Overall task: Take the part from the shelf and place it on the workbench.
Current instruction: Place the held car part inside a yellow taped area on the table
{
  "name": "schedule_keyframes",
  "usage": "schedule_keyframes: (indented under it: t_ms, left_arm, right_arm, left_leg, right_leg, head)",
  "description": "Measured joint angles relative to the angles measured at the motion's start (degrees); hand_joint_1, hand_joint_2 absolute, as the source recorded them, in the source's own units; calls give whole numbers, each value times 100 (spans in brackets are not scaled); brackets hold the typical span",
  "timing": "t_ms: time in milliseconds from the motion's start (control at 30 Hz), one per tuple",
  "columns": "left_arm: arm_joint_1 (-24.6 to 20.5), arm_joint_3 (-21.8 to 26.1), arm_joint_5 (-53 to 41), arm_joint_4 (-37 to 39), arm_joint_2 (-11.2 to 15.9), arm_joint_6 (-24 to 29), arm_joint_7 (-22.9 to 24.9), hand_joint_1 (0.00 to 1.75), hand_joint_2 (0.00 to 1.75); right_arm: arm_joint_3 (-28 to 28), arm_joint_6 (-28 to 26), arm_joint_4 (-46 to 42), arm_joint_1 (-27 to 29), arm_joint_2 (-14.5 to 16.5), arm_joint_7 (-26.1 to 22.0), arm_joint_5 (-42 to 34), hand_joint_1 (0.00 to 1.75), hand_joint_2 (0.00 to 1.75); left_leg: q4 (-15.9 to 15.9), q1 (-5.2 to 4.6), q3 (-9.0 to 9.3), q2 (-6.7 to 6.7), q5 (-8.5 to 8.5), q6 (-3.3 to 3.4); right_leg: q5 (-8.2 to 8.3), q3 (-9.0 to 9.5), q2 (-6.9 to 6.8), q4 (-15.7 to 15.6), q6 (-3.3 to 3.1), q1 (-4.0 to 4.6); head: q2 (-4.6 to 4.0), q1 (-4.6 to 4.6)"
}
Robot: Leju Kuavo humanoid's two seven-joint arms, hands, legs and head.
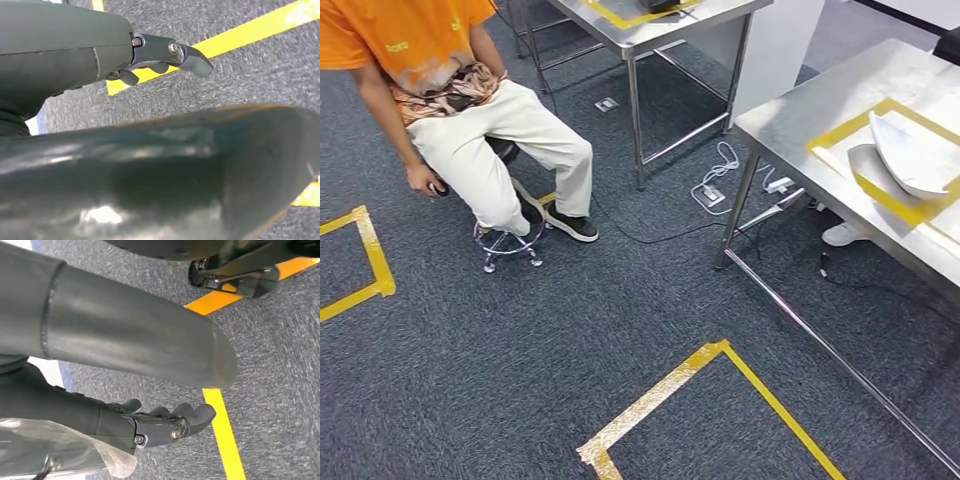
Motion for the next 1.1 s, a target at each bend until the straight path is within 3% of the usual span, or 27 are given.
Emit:
schedule_keyframes:
  t_ms: [33,100,167,200,267,333,400,467,500,567,600,633,700,767,833,900,967,1000,1100]
  left_arm:
    - [1,1,-2,0,-1,0,1,0,0]
    - [-4,2,-9,0,-3,0,6,0,0]
    - [-10,2,-20,0,-2,-1,14,0,0]
    - [-7,2,-24,0,0,-2,19,0,0]
    - [16,4,-27,0,6,-1,28,0,0]
    - [23,8,-27,0,9,-1,36,0,0]
    - [7,9,-27,0,8,-1,43,0,0]
    - [0,15,-27,0,9,-1,46,0,0]
    - [7,20,-28,0,9,-2,46,0,0]
    - [21,26,-33,0,9,-2,48,0,0]
    - [20,27,-38,0,10,-2,48,0,0]
    - [9,28,-42,0,11,-2,47,0,0]
    - [-12,31,-50,0,10,-2,46,0,0]
    - [-4,36,-53,0,10,-2,46,0,0]
    - [10,40,-54,0,11,-2,49,0,0]
    - [1,44,-54,0,7,-5,51,0,0]
    - [-6,47,-55,0,2,-10,52,0,0]
    - [-6,49,-56,0,1,-12,52,0,0]
    - [-5,60,-56,0,-1,-11,52,0,0]
  right_arm:
    - [1,3,0,2,-1,0,11,0,0]
    - [3,13,3,0,-1,0,42,0,0]
    - [7,27,8,-2,-2,1,73,0,0]
    - [8,31,11,-2,-2,3,82,0,0]
    - [8,33,11,-8,-2,6,89,0,0]
    - [8,33,11,-10,-2,3,90,0,0]
    - [6,29,11,-1,-3,-6,44,0,0]
    - [-3,24,11,8,-5,-22,-28,0,0]
    - [-8,22,11,5,-6,-32,-48,0,0]
    - [-11,20,11,-8,-5,-54,-53,0,0]
    - [-11,21,11,-11,-5,-66,-51,0,0]
    - [-11,21,11,-11,-5,-77,-46,0,0]
    - [-11,27,11,-12,-5,-95,-32,0,0]
    - [-11,35,10,-24,-6,-114,-22,0,0]
    - [-13,44,8,-30,-8,-133,-20,0,0]
    - [-13,50,7,-21,-11,-139,-20,0,0]
    - [-13,53,8,-4,-16,-138,-21,0,0]
    - [-13,54,9,4,-19,-138,-22,0,0]
    - [-13,57,7,1,-22,-140,-29,0,0]
  left_leg:
    - [10,7,6,-86,-3,-7]
    - [67,13,-8,-235,-27,-48]
    - [128,12,-56,-365,-42,-109]
    - [143,13,-79,-423,-36,-139]
    - [161,26,-111,-484,-34,-188]
    - [429,20,-232,-281,-200,-242]
    - [1131,25,-556,18,-560,-293]
    - [1751,44,-848,118,-769,-315]
    - [1783,48,-860,130,-718,-311]
    - [1195,35,-560,224,-343,-259]
    - [799,3,-357,373,-192,-222]
    - [455,-35,-187,512,-95,-183]
    - [200,-98,-85,658,-105,-142]
    - [141,-91,-87,531,-87,-102]
    - [70,-54,-54,404,-50,-51]
    - [44,-31,-37,273,-33,-16]
    - [49,-28,-33,114,-36,1]
    - [53,-28,-26,32,-41,3]
    - [70,-19,0,-163,-57,-10]
  right_leg:
    - [214,81,22,-252,3,-8]
    - [611,396,220,-1036,18,-45]
    - [704,576,396,-1435,3,-68]
    - [678,603,403,-1457,-21,-61]
    - [695,636,286,-1458,-95,-63]
    - [709,654,154,-1471,-171,-74]
    - [694,660,-2,-1472,-223,-59]
    - [674,664,-174,-1472,-244,-41]
    - [664,672,-245,-1471,-247,-35]
    - [633,710,-377,-1472,-232,-28]
    - [613,722,-433,-1473,-211,-19]
    - [588,742,-490,-1472,-181,-8]
    - [554,766,-617,-1480,-127,14]
    - [526,808,-701,-1501,-79,15]
    - [391,752,-465,-1344,-37,3]
    - [72,441,-117,-713,-22,-5]
    - [-153,38,-9,-2,-16,0]
    - [-100,-67,-1,106,-15,1]
    - [439,85,22,-480,-17,-7]
  head:
    - [0,0]
    - [0,3]
    - [0,3]
    - [0,2]
    - [0,-2]
    - [0,-45]
    - [0,-90]
    - [0,-92]
    - [0,-93]
    - [0,-93]
    - [0,-92]
    - [0,-96]
    - [0,-97]
    - [0,-97]
    - [0,-82]
    - [0,-53]
    - [0,-41]
    - [0,-40]
    - [0,-41]
